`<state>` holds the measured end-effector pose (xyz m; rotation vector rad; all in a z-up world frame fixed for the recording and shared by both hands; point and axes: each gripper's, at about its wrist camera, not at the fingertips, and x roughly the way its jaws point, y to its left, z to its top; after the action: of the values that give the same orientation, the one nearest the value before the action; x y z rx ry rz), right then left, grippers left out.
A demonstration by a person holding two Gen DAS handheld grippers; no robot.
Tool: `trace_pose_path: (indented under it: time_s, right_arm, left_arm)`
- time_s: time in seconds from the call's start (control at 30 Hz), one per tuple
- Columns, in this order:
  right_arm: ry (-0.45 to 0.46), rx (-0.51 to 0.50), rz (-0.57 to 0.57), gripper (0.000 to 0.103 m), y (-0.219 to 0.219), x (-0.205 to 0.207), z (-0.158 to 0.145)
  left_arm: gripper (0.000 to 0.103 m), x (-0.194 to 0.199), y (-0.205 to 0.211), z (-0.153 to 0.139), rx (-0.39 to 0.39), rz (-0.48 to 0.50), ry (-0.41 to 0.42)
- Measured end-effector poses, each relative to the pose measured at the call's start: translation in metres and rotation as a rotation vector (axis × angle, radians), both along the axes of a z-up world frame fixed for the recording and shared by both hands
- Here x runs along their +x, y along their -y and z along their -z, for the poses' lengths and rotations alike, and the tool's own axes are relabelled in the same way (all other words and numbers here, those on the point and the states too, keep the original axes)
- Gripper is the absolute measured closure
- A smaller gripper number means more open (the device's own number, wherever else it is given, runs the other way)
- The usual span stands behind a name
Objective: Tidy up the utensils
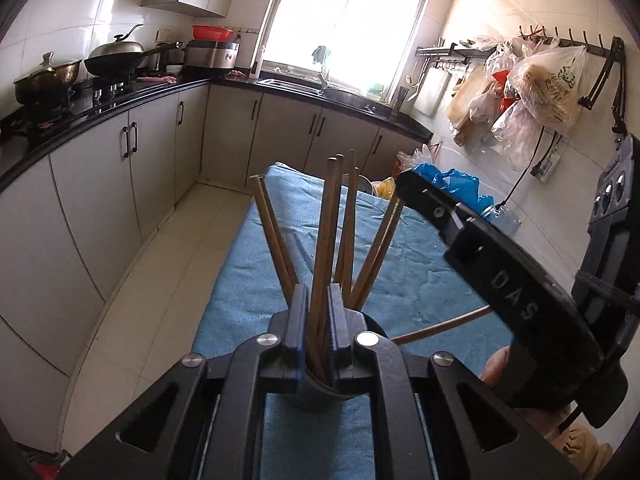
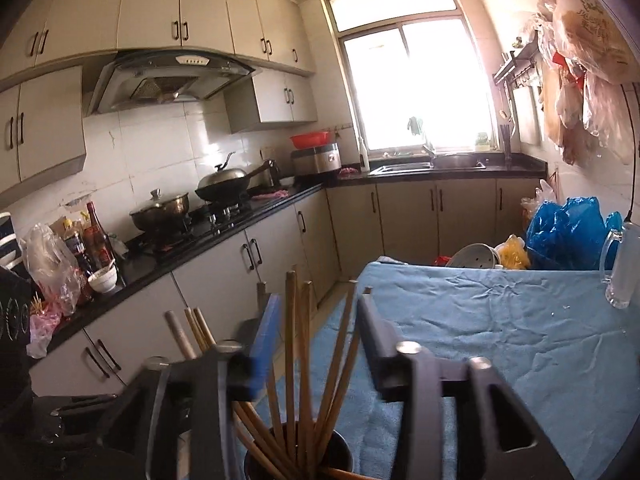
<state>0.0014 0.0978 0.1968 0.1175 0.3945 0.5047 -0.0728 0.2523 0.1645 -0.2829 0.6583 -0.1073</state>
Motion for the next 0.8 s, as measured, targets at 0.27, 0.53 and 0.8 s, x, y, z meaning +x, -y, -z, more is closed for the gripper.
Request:
trace_pose_path:
  time_s: [0.27, 0.53, 0.8]
  right_arm:
    - [0.016, 0.035, 0.021, 0.044, 0.021, -0.010, -0.011]
    - [0.031, 0.082, 0.051, 0.036, 0.063, -0.038, -0.016]
    - [0.003, 0.083, 0.093, 0.030, 0.107, -0.069, -0.001]
  left_arm:
    - [0.073, -0.012, 0.008, -0.001, 0.024, -0.008, -0.002]
    - [0.042, -0.039, 0.030, -0.009, 0.073, -0.089, 0.039]
    - [0.035, -0.055, 0.048, -0.002, 0.142, -0.175, 0.041]
